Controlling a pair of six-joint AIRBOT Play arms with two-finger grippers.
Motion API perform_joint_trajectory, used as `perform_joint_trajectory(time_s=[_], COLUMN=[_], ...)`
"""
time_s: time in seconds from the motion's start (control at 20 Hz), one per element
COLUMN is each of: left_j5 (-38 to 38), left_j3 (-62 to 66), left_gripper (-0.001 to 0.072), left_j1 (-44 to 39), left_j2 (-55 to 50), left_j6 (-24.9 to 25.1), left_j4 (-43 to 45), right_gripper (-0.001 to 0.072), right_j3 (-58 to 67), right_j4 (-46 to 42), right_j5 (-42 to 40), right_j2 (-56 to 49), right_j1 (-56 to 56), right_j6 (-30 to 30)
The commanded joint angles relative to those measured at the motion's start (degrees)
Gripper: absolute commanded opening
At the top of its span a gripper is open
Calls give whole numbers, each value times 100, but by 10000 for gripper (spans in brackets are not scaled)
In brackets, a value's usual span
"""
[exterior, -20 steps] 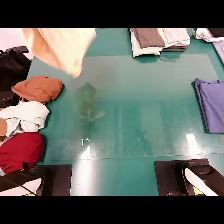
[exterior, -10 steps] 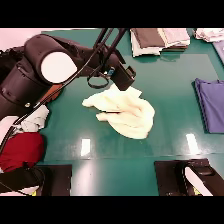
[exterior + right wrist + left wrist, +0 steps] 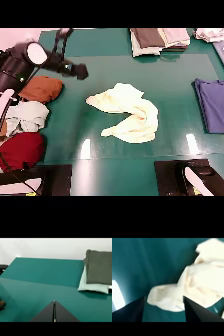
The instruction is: Fold the shirts.
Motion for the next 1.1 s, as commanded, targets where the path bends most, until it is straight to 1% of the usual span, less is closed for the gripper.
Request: perform_joint_trajectory(time_s=[0.0,0.15,0.3,0.45,0.6,0.65,0.7,0.75,0.9,1.0,1.05], left_j5=[11,133,319,407,494,573,605,603,332,356,350], left_j3=[-1084,-1429,-1427,-1427,-1427,-1427,-1403,-1318,-752,-363,-170], left_gripper=[560,561,561,561,558,457,232,31,23,23,23], left_j1=[640,640,638,608,367,321,323,376,638,772,804], left_j2=[-332,-719,-997,-1150,-1228,-1228,-1228,-1226,-1143,-881,-758], left_j6=[452,461,494,896,929,929,922,933,929,927,925], left_j4=[-1117,-1353,-1930,-2627,-2636,-2634,-2680,-2675,-2476,-1998,-1740], right_gripper=[19,19,19,19,19,19,19,19,19,19,19], right_j3=[2,2,2,2,2,2,0,0,-234,-1073,-1620], right_j4=[-2,-7,-13,-11,-11,-17,-28,-44,-52,-57,-61], right_j5=[83,61,55,9,-20,-28,-13,92,986,1392,1469], right_j2=[-234,-520,-787,-966,-1043,-1043,-1032,-1005,-903,-627,-472], right_j1=[295,713,1110,1305,1309,1285,1235,1126,592,142,-66], right_j6=[-7,-7,-7,-7,-7,-7,-7,-7,-2,55,74])
